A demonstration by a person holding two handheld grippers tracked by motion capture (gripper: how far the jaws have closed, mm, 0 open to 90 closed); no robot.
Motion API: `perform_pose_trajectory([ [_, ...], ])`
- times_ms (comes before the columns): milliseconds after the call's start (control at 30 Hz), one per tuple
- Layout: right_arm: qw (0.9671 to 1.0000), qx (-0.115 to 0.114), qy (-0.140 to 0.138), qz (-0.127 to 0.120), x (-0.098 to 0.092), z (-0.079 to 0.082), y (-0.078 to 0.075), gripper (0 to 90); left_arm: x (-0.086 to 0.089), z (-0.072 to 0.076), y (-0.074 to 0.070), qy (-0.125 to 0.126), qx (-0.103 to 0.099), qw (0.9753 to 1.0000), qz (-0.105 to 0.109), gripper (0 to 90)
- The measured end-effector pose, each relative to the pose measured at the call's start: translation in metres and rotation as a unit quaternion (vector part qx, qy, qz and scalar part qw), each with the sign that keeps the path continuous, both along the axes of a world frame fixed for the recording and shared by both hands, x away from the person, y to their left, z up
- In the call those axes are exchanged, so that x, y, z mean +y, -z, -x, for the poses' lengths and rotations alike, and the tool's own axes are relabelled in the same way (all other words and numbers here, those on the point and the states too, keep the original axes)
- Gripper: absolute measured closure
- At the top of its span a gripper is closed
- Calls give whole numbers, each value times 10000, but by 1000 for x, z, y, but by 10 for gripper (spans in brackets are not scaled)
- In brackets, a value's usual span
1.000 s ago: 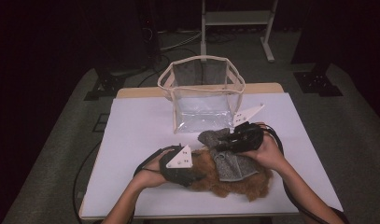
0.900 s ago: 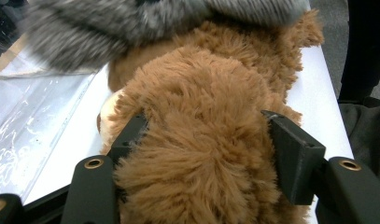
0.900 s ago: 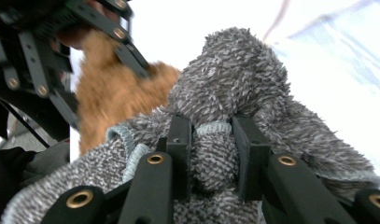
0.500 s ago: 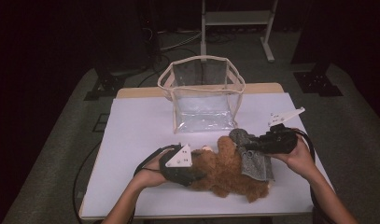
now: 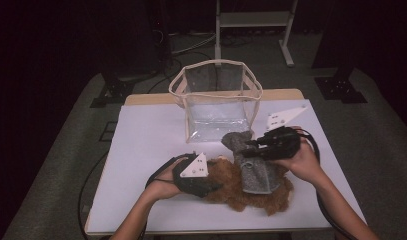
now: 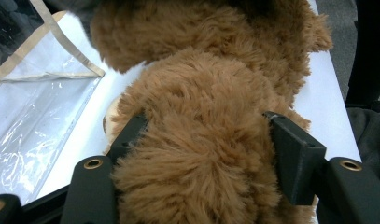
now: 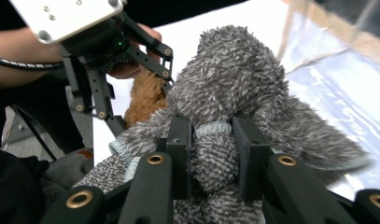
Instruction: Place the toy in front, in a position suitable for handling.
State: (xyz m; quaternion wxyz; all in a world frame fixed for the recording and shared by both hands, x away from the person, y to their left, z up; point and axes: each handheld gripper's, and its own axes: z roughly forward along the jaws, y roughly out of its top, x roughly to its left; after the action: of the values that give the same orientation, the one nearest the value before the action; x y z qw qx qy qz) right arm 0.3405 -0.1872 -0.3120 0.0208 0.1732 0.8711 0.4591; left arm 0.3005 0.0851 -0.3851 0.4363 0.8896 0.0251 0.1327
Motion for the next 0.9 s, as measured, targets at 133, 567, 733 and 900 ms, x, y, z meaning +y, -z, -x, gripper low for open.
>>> perform_pose_trajectory([
  [133, 9989, 183, -120, 408, 26, -11, 20, 703, -1, 2, 0, 11, -20, 10000, -24, 374],
  [567, 9968, 506, 327, 517, -9, -19, 50, 718, 10, -6, -1, -240, 202, 9994, 172, 267],
  [733, 9969, 564, 402, 383, -18, -19, 51, 716, 16, -12, 3, -219, 440, 9982, 353, 326],
  [900, 9989, 332, 338, 43, -17, -11, 30, 711, 12, -13, 6, -250, 431, 9977, 466, 397],
])
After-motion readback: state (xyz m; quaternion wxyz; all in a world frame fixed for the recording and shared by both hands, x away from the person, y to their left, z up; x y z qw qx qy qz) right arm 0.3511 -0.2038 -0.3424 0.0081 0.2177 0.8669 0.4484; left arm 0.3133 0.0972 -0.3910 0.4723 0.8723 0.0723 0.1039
